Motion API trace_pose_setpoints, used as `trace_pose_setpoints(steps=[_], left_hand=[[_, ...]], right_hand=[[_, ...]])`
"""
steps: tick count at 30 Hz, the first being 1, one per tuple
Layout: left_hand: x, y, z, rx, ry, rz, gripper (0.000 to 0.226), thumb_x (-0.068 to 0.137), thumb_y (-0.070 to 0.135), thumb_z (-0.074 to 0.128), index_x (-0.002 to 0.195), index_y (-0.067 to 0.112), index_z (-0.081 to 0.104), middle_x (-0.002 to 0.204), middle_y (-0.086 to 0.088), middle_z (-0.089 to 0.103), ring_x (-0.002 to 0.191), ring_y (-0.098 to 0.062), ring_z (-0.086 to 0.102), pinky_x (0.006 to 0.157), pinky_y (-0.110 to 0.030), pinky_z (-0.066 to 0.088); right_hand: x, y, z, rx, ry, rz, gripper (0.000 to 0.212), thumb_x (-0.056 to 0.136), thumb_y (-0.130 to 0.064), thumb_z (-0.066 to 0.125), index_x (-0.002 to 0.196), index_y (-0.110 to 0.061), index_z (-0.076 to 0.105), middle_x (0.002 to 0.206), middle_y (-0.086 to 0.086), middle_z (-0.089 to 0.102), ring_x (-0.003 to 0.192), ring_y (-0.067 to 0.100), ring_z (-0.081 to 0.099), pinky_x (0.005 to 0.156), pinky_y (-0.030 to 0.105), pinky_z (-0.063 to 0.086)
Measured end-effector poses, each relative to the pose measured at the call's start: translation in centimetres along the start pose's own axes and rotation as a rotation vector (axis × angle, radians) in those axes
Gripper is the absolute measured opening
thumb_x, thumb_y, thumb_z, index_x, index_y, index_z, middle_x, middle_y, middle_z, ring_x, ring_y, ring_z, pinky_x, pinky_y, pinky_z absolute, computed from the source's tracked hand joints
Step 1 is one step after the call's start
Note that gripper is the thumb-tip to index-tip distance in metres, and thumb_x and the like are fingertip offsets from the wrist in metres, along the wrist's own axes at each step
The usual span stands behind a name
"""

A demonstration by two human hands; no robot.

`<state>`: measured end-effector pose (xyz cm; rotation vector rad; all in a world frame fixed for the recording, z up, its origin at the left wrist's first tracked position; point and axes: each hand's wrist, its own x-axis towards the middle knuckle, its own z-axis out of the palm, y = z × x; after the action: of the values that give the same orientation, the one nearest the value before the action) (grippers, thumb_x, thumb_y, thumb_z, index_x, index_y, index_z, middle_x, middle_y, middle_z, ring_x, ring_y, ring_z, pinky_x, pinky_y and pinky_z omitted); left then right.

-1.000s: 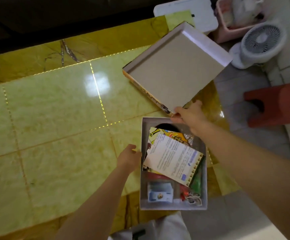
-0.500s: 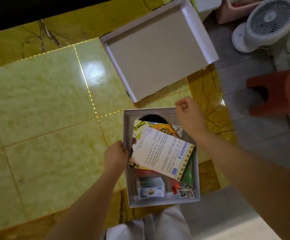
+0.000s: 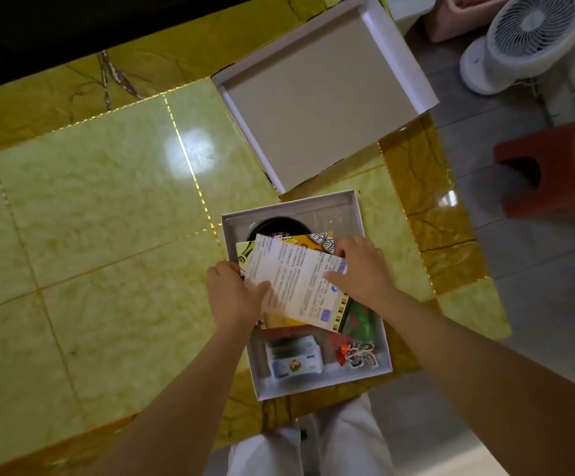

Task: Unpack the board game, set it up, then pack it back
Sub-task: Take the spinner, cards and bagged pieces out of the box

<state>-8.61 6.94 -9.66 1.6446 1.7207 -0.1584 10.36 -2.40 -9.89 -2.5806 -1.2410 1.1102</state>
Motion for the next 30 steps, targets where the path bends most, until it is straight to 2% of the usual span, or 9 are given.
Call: trace_pose_setpoints(steps=[3, 6, 10, 13, 19, 21, 24, 27, 30], left_hand=[[0.1, -1.3, -1.3, -0.188, -0.070, 0.010, 0.035, 0.078, 0.027, 0.077, 0.089, 0.011, 0.048, 0.091, -0.005, 0.058, 0.082, -0.024, 0.060, 0.068, -0.040, 0.049], [-0.9, -2.6, -3.4, -0.643, -0.202, -0.041, 0.017, 0.090, 0.009, 0.064, 0.101, 0.004, 0.052, 0.092, -0.011, 0.067, 0.071, -0.013, 0.067, 0.057, -0.024, 0.052], [-0.8, -6.1, -5.7, -0.963, 0.091, -0.226, 0.007, 0.096, 0.004, 0.053, 0.100, 0.009, 0.054, 0.091, -0.002, 0.064, 0.077, -0.013, 0.064, 0.062, -0.022, 0.053], [0.2, -9.0, -6.5, -1.171, 0.361, -0.459, 0.017, 0.097, 0.003, 0.048, 0.113, 0.005, 0.049, 0.104, -0.005, 0.062, 0.085, -0.016, 0.062, 0.066, -0.025, 0.054], [0.6, -12.4, -3.6, -1.027, 0.210, -0.918, 0.041, 0.092, 0.016, 0.049, 0.130, 0.001, 0.047, 0.123, -0.020, 0.056, 0.088, -0.026, 0.058, 0.078, -0.043, 0.054], [-0.1, -12.2, -3.3, -0.636, 0.060, -0.985, 0.055, 0.092, 0.031, 0.055, 0.135, -0.001, 0.039, 0.131, -0.022, 0.048, 0.107, -0.033, 0.053, 0.093, -0.049, 0.048], [-1.3, -10.7, -3.2, -0.162, 0.087, -0.708, 0.061, 0.091, 0.024, 0.059, 0.138, -0.005, 0.032, 0.140, -0.025, 0.031, 0.126, -0.038, 0.036, 0.103, -0.045, 0.038], [-1.7, -9.3, -2.4, -0.228, 0.137, -0.262, 0.043, 0.090, 0.013, 0.058, 0.131, 0.007, 0.049, 0.127, -0.015, 0.046, 0.114, -0.031, 0.049, 0.092, -0.044, 0.048], [-1.8, -7.4, -2.2, -0.294, 0.026, -0.064, 0.023, 0.093, 0.015, 0.055, 0.116, 0.015, 0.058, 0.104, -0.004, 0.057, 0.090, -0.018, 0.056, 0.076, -0.036, 0.050]], right_hand=[[-0.6, -0.3, -0.8, 0.399, -0.069, 0.058, 0.024, 0.085, -0.024, 0.071, 0.097, -0.018, 0.051, 0.101, 0.000, 0.068, 0.090, 0.018, 0.066, 0.083, 0.041, 0.054], [-0.9, -1.6, -1.2, 0.654, -0.120, 0.087, 0.021, 0.086, -0.018, 0.071, 0.101, -0.014, 0.056, 0.102, 0.001, 0.069, 0.089, 0.016, 0.069, 0.079, 0.042, 0.058], [-0.3, -3.8, -1.0, 0.847, -0.043, 0.153, 0.031, 0.093, -0.025, 0.062, 0.121, -0.017, 0.051, 0.104, -0.008, 0.059, 0.096, 0.008, 0.058, 0.081, 0.021, 0.047], [0.0, -4.2, 0.1, 0.692, 0.148, 0.218, 0.035, 0.091, -0.009, 0.058, 0.126, -0.011, 0.050, 0.109, -0.001, 0.055, 0.104, 0.016, 0.055, 0.088, 0.026, 0.046], [-1.5, -1.7, 2.2, 0.246, 0.253, 0.324, 0.047, 0.085, -0.013, 0.067, 0.128, -0.005, 0.048, 0.128, 0.016, 0.046, 0.120, 0.032, 0.044, 0.102, 0.041, 0.039], [-2.1, -1.7, 2.6, 0.260, 0.271, 0.225, 0.047, 0.085, -0.010, 0.066, 0.128, -0.008, 0.048, 0.128, 0.013, 0.045, 0.120, 0.028, 0.045, 0.101, 0.038, 0.041], [-2.1, -3.1, 3.1, 0.142, 0.210, -0.097, 0.065, 0.082, -0.017, 0.071, 0.139, -0.016, 0.040, 0.142, 0.008, 0.039, 0.129, 0.023, 0.040, 0.108, 0.044, 0.039], [-1.2, -5.1, 4.3, -0.102, -0.031, -0.267, 0.092, 0.084, -0.032, 0.070, 0.154, -0.026, 0.011, 0.160, 0.001, 0.013, 0.143, 0.023, 0.019, 0.117, 0.044, 0.025], [0.0, -6.5, 5.2, -0.287, 0.038, -0.188, 0.091, 0.082, -0.039, 0.071, 0.152, -0.014, 0.017, 0.148, 0.010, 0.032, 0.132, 0.027, 0.032, 0.107, 0.038, 0.032]])
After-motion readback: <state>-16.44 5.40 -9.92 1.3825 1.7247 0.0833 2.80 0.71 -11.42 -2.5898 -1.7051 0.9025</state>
